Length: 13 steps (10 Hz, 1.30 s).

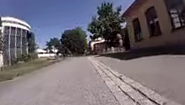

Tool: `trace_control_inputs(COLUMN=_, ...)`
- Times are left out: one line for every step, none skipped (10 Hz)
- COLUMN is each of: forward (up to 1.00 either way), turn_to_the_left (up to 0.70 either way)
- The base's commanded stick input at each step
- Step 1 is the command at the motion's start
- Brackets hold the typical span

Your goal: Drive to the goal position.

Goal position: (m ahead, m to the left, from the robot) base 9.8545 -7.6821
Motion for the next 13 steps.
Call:
trace_control_inputs(forward=0.70, turn_to_the_left=0.00)
trace_control_inputs(forward=0.70, turn_to_the_left=0.01)
trace_control_inputs(forward=0.70, turn_to_the_left=0.07)
trace_control_inputs(forward=0.70, turn_to_the_left=0.14)
trace_control_inputs(forward=0.70, turn_to_the_left=0.14)
trace_control_inputs(forward=0.70, turn_to_the_left=0.12)
trace_control_inputs(forward=0.70, turn_to_the_left=0.00)
trace_control_inputs(forward=0.70, turn_to_the_left=0.00)
trace_control_inputs(forward=0.70, turn_to_the_left=0.00)
trace_control_inputs(forward=0.70, turn_to_the_left=0.00)
trace_control_inputs(forward=0.70, turn_to_the_left=0.00)
trace_control_inputs(forward=0.70, turn_to_the_left=0.00)
trace_control_inputs(forward=0.70, turn_to_the_left=-0.01)
